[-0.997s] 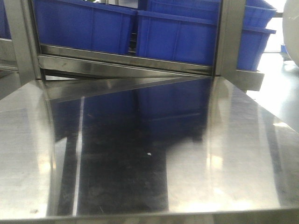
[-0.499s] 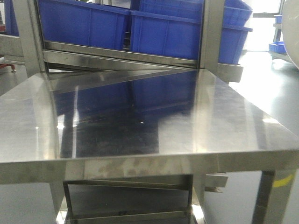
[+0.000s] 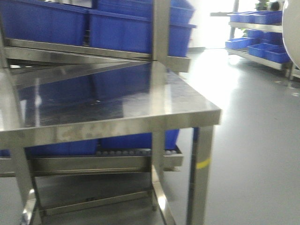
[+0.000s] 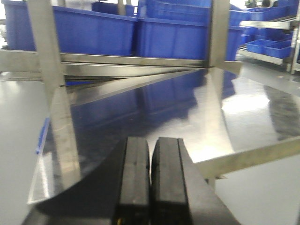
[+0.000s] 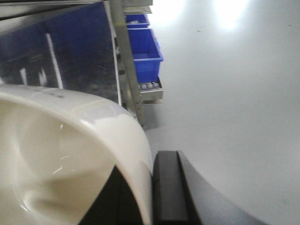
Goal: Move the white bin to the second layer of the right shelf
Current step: 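Hold the bin in the right gripper and back away from the table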
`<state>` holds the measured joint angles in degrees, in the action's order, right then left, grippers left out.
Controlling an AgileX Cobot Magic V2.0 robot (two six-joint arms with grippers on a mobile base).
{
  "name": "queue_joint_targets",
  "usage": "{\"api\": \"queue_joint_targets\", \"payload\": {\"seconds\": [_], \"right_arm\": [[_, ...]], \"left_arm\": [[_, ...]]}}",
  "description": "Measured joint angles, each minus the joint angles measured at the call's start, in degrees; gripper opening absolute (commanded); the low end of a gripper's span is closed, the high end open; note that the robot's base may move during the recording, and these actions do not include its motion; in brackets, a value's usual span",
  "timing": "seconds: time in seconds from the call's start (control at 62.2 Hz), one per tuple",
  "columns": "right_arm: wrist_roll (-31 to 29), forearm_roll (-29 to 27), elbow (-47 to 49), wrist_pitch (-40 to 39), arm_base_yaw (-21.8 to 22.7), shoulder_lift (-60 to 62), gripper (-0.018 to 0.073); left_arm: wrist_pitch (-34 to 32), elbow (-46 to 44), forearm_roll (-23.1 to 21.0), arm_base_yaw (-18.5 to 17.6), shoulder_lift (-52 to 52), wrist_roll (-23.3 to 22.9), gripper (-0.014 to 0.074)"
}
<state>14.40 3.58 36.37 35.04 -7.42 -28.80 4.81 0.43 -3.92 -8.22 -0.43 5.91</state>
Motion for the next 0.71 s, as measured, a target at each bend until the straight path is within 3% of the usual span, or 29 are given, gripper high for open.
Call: {"api": "queue_joint_targets", "payload": {"seconds": [0.708], "right_arm": [[0.0, 0.0, 0.0, 0.1, 0.0, 0.0, 0.0057]], "left_arm": [[0.0, 0.0, 0.0, 0.0, 0.0, 0.0, 0.0085]]}}
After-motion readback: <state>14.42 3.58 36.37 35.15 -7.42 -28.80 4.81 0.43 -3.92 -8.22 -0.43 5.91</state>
